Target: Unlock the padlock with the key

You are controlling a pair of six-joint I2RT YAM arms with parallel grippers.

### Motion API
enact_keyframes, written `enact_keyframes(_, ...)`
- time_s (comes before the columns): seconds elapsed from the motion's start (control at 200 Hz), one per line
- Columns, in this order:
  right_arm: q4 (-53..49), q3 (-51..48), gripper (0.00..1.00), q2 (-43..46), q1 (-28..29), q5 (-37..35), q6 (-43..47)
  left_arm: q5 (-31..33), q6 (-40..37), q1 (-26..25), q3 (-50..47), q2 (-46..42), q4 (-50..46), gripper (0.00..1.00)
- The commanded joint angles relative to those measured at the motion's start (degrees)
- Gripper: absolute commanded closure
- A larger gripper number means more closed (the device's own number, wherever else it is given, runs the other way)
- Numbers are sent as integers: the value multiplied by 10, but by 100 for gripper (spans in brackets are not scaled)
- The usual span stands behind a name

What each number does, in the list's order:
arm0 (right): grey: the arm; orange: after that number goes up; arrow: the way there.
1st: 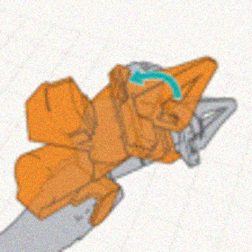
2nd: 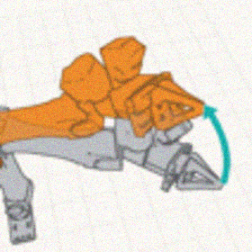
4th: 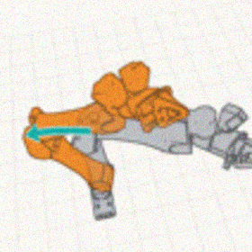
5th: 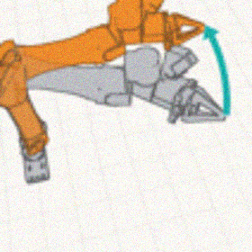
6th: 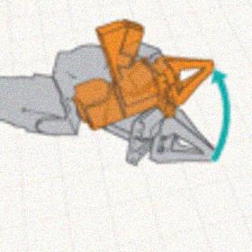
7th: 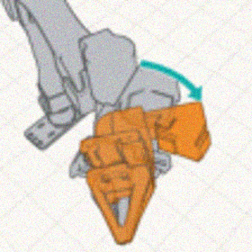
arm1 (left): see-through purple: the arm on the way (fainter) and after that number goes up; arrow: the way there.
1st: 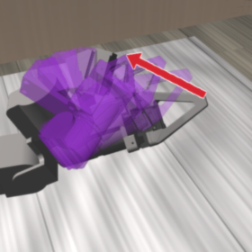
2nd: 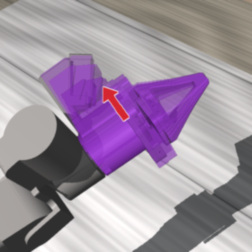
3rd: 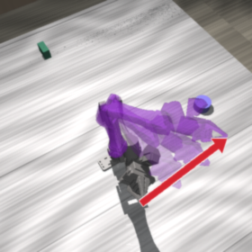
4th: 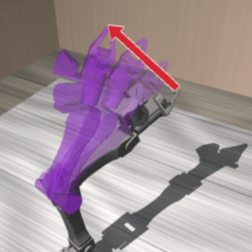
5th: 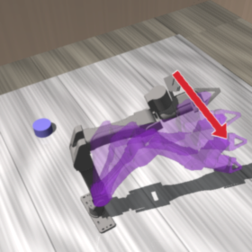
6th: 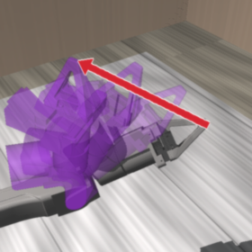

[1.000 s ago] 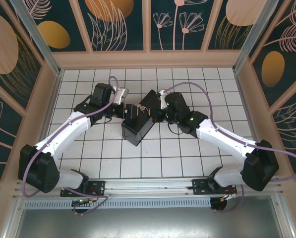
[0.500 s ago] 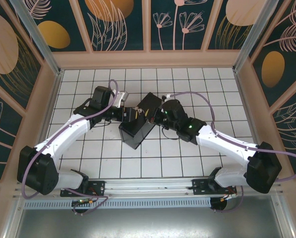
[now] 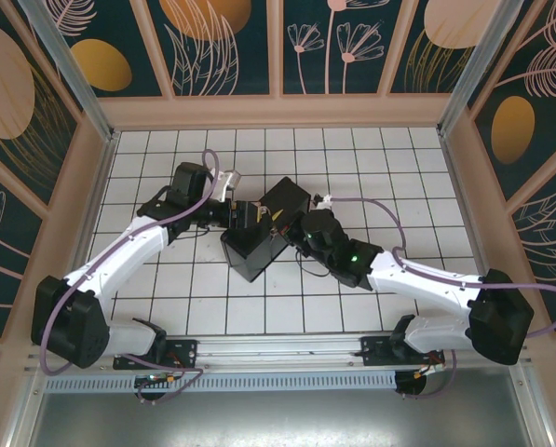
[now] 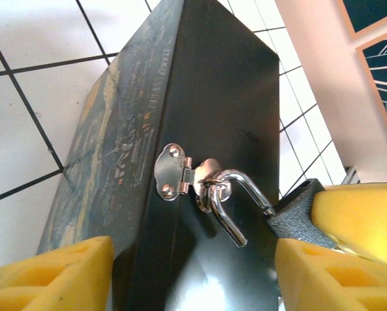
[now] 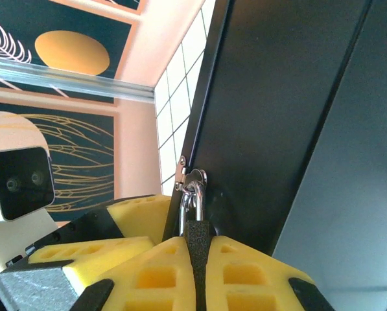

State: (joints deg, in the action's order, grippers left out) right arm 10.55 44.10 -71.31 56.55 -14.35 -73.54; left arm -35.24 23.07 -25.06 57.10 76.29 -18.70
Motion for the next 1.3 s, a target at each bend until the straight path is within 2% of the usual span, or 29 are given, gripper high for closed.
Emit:
enact_keyframes(0.0, 49, 14, 100, -6, 7, -77, -27, -61, 6, -6, -4, -30, -1, 30)
enact_keyframes(0.115, 47, 9, 100, -6, 6, -134, -13, -60, 2, -6, -10, -36, -11, 33)
enact_keyframes(0.27, 46, 24, 100, -13, -8, -151, 45, -86, 16, -7, -10, -35, 5, 38)
enact_keyframes(0.43, 14, 55, 100, -5, -23, -102, 130, -57, 6, -6, 3, -11, -7, 38)
enact_keyframes(0.515, -12, 60, 99, -11, -47, 2, 150, -56, 13, -6, 9, 12, 8, 37)
enact_keyframes(0.636, -23, 26, 93, 0, -76, 76, 136, -50, 22, -6, 7, 27, 30, 38)
enact_keyframes(0.806, -22, 12, 86, 7, -104, 123, 153, -49, 29, -6, 13, 31, 35, 38)
enact_keyframes(0.986, -8, 25, 91, -20, -105, 184, 163, -55, 33, -6, 11, 28, 33, 39)
enact_keyframes(1.101, 3, 23, 91, -24, -97, 194, 167, -52, 37, -6, 17, 31, 36, 40)
enact_keyframes(1.231, -17, 31, 84, -23, -93, 210, 177, -47, 40, -6, 21, 40, 42, 40)
enact_keyframes(1.296, -25, 29, 83, -16, -94, 203, 179, -46, 38, -6, 21, 43, 42, 41)
